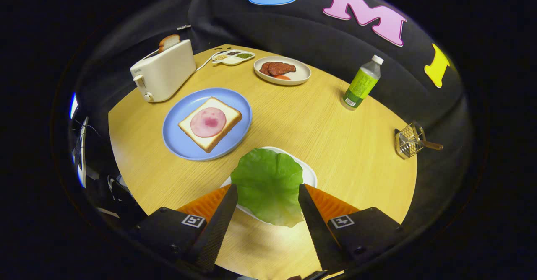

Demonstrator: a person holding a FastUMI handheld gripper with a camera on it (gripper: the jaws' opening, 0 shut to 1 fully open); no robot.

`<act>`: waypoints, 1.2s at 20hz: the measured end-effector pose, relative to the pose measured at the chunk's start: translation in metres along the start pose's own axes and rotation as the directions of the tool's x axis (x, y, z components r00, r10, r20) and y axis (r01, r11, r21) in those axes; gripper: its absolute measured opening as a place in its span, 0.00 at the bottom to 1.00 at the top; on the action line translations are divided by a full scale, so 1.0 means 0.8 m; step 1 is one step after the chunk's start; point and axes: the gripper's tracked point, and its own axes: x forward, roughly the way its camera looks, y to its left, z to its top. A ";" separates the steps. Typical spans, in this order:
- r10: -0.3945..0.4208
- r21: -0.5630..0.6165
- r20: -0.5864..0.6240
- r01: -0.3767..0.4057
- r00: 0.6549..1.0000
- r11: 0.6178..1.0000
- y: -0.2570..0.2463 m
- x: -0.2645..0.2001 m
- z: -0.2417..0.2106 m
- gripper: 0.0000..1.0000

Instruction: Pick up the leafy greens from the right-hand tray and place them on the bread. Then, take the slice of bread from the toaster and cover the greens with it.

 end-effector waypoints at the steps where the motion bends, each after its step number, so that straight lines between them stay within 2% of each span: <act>1: 0.006 -0.004 -0.021 -0.007 1.000 1.000 -0.003 0.013 -0.006 0.92; 8: 0.110 -0.010 -0.154 -0.113 0.982 0.993 0.002 0.070 -0.033 0.88; 9: 0.114 0.000 -0.133 -0.115 0.985 0.993 -0.001 0.072 -0.026 0.84; 12: 0.129 -0.027 -0.153 -0.135 0.980 0.990 -0.004 0.074 -0.032 0.84; 13: 0.135 -0.035 -0.149 -0.142 0.980 0.989 -0.003 0.072 -0.030 0.75; 14: 0.133 -0.037 -0.151 -0.140 0.980 0.989 -0.006 0.070 -0.028 0.75; 15: 0.131 -0.031 -0.151 -0.137 0.980 0.990 -0.006 0.073 -0.029 0.52; 17: 0.126 -0.029 -0.145 -0.131 0.981 0.991 -0.008 0.072 -0.027 0.18; 18: 0.123 -0.031 -0.141 -0.128 0.982 0.991 -0.007 0.071 -0.025 0.11; 21: 0.090 -0.033 -0.114 -0.094 0.989 0.995 -0.011 0.067 -0.021 0.10; 24: 0.087 0.021 -0.079 -0.085 0.993 0.996 -0.010 0.053 -0.009 0.10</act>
